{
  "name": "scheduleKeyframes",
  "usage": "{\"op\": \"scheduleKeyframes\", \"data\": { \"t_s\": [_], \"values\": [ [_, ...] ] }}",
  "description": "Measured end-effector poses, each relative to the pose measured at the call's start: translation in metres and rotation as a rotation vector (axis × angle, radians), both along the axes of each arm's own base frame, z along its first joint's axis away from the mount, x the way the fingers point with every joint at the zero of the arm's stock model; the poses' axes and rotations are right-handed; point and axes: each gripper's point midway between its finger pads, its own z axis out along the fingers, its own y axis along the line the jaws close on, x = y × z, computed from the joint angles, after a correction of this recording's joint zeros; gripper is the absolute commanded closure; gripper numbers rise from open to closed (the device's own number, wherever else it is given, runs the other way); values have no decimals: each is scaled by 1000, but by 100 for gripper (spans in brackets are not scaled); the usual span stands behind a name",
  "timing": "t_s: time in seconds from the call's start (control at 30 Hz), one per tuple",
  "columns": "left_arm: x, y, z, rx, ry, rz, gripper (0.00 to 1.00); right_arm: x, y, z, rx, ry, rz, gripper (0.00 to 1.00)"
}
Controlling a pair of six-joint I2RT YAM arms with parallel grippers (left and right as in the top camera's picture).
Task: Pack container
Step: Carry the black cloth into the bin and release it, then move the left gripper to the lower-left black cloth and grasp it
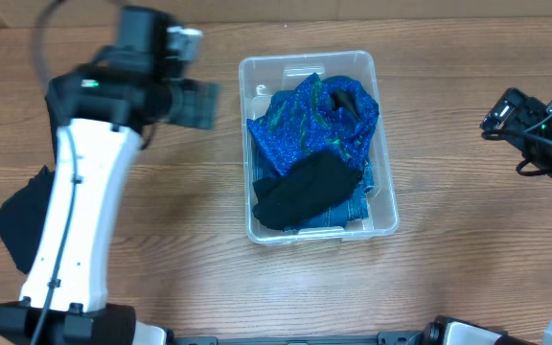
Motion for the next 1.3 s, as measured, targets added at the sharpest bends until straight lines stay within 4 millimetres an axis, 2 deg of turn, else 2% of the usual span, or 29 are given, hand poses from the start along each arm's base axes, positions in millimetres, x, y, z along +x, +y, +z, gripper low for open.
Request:
{"op": "scheduleKeyframes", "data": {
  "t_s": [0.13,0.2,0.33,0.4,0.6,0.73,0.83,0.9,1.0,1.07,1.17,1.23,1.3],
  "values": [
    [-9,71,-11,-38,71,279,0,0,0,0,0,1,-1,0],
    [-13,114,-12,-81,68,424,0,0,0,0,0,1,-1,0],
    [-26,164,-12,-163,63,577,0,0,0,0,0,0,-1,0],
    [-45,188,-16,-213,96,681,1,0,0,0,0,1,-1,0],
    [-81,225,-20,-262,109,851,0,0,0,0,-2,0,3,0],
    [-113,230,-15,-277,48,946,0,0,0,0,-3,1,3,0],
    [-144,233,-11,-269,-63,1042,0,0,0,0,-2,0,4,0],
    [-161,240,-16,-259,-117,1112,0,0,0,0,-3,0,4,0],
    [-175,260,-41,-255,-163,1220,0,0,0,-1,-3,1,6,0],
    [-183,278,-76,-264,-133,1293,0,0,0,-1,-4,2,6,0],
    [-198,292,-129,-295,-14,1383,0,0,0,-1,-3,3,6,0],
    [-201,298,-141,-303,14,1404,0,0,0,-1,-3,2,6,0],
    [-204,312,-161,-307,45,1432,0,0,0,-1,-3,3,6,0]
  ]
}}
